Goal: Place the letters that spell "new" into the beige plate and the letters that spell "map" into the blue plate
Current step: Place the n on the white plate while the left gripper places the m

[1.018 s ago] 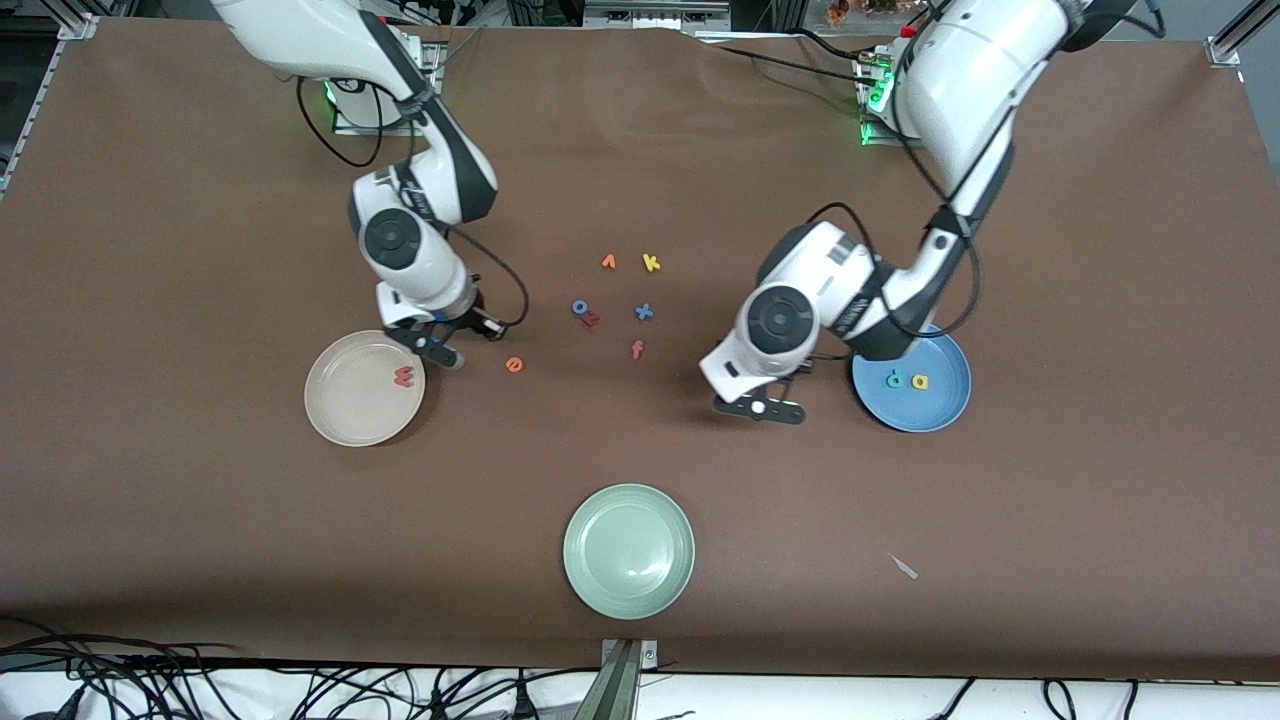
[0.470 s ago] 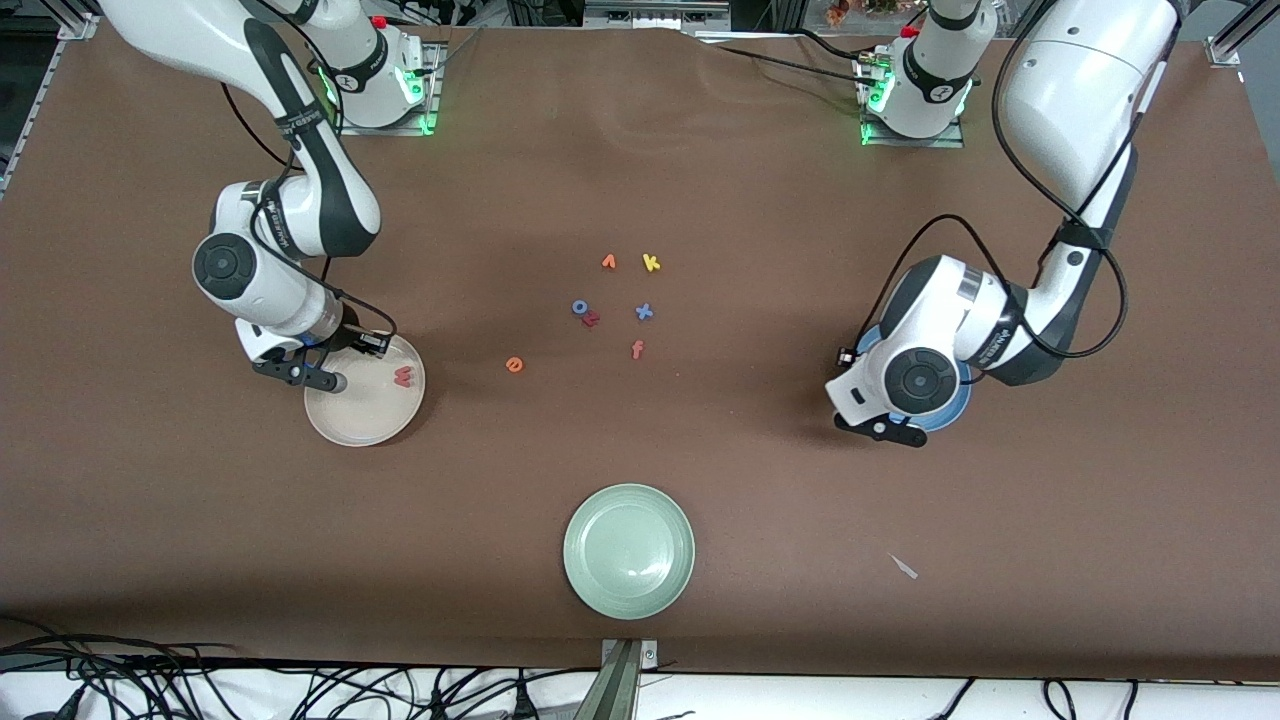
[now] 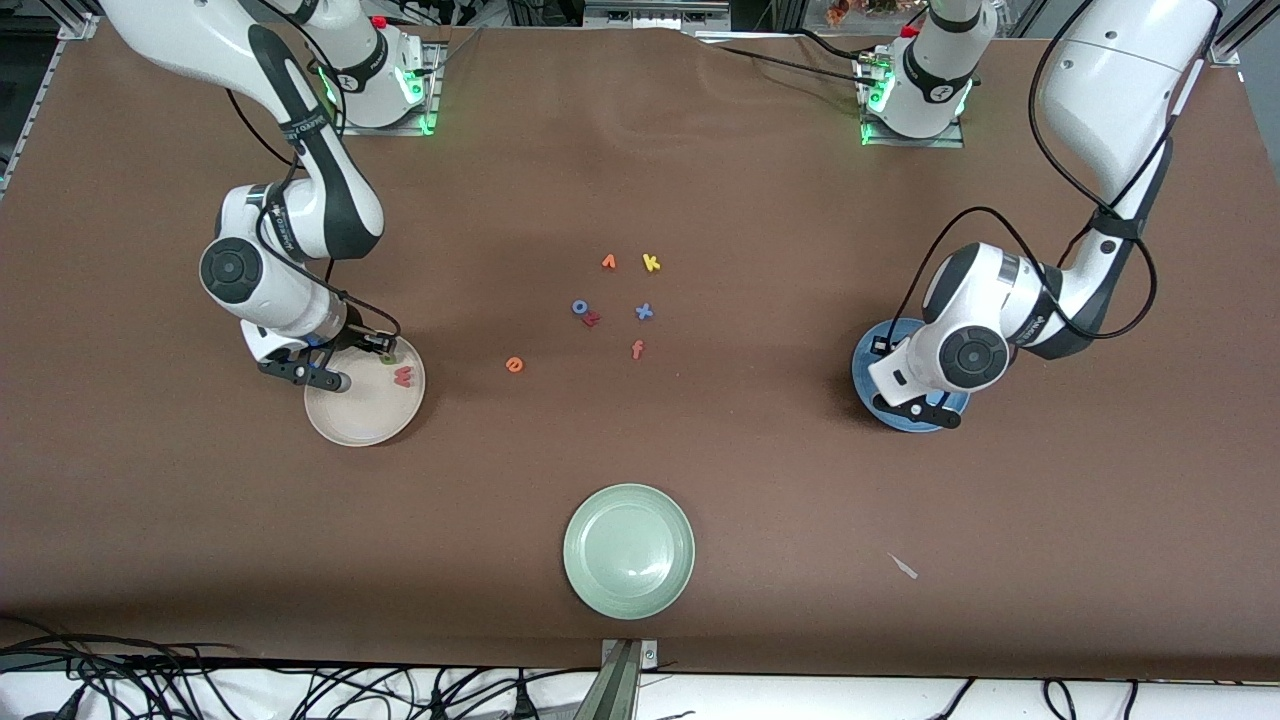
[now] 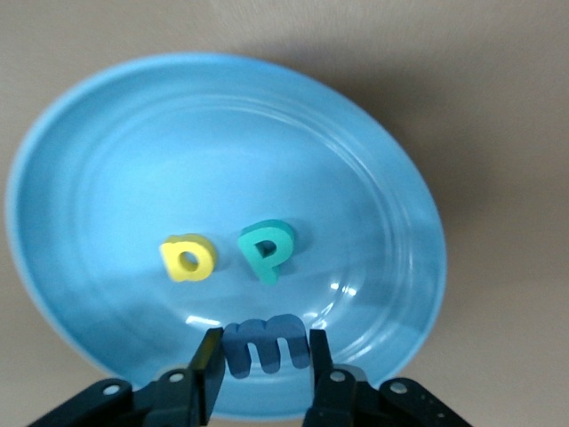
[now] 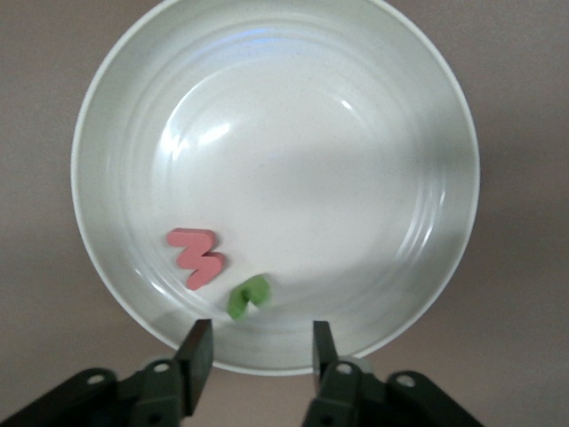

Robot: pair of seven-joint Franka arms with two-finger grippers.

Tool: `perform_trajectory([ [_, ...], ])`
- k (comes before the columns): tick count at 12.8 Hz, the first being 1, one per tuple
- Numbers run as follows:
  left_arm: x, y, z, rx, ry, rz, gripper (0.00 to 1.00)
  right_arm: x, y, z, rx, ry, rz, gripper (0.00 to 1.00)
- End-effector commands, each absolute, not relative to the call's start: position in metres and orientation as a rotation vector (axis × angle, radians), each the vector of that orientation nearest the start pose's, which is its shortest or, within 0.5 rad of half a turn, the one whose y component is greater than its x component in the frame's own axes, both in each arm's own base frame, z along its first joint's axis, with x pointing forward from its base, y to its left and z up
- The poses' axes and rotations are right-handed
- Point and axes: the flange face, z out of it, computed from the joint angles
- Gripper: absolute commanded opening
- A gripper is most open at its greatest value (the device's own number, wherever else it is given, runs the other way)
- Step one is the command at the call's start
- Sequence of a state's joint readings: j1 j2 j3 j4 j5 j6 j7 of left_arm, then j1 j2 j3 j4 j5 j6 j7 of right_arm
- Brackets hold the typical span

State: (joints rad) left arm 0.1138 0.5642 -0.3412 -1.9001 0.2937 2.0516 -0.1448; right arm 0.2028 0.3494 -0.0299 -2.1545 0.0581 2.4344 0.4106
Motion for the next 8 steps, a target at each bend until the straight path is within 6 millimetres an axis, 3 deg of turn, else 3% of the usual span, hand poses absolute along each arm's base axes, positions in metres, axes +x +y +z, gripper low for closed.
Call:
perform_trajectory([
  [1, 0.568, -0.106, 0.202, -2.939, 0.416, 0.483, 1.0, 0.555, 0.131, 0.237, -3.063, 0.543, 0.101, 0.61],
  [2, 0.57, -0.106, 0.208, -2.937, 0.412, 0.48, 1.0, 0.559, 0.148, 0.239, -3.045, 0.59, 0.09, 0.61],
  [4, 0.581, -0.106, 0.244, -2.937, 0.405, 0.406, 1.0, 0.566, 0.195, 0.238, -3.019, 0.664, 0.069, 0.61],
  [5, 0.587, -0.109, 0.27, -2.94, 0.401, 0.361, 1.0, 0.569, 0.218, 0.238, -3.004, 0.702, 0.061, 0.61],
  [7, 0.606, -0.112, 0.33, -2.942, 0.363, 0.302, 1.0, 0.58, 0.246, 0.227, -2.969, 0.811, 0.049, 0.61],
  [8, 0.619, -0.115, 0.367, -2.972, 0.324, 0.29, 1.0, 0.584, 0.263, 0.225, -2.954, 0.835, 0.042, 0.61],
])
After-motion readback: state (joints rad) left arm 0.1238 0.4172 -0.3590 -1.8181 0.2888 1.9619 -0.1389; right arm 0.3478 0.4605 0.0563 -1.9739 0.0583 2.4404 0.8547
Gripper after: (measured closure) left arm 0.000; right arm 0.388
